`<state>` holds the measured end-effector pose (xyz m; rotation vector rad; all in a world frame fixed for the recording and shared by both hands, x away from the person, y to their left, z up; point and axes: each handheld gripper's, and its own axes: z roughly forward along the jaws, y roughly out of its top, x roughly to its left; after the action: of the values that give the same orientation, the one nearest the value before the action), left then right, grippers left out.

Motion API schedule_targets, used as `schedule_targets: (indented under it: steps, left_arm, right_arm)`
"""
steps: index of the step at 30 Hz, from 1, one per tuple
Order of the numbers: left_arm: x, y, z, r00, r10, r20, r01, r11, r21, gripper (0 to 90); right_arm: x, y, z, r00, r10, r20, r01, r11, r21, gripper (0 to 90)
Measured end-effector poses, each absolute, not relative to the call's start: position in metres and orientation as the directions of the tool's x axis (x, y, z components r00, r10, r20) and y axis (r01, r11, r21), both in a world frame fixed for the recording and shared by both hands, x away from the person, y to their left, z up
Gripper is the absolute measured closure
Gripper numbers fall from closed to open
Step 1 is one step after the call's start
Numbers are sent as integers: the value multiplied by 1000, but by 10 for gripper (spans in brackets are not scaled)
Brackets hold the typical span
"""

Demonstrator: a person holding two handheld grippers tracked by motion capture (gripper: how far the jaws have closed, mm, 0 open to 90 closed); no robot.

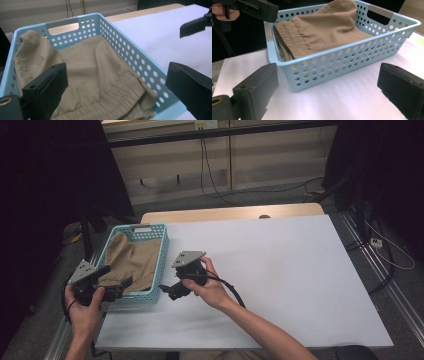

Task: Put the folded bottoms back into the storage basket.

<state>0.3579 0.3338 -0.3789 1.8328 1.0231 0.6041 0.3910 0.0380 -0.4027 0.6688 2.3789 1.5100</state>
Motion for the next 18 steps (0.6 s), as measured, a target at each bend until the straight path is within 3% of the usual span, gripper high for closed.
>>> schedule_targets:
  steps: [18]
  left_arm:
    - [331,310,-388,578,815,-32,395,-245,885,44]
  right_arm:
    - [378,5,-409,-842,538,32,260,354,898,32]
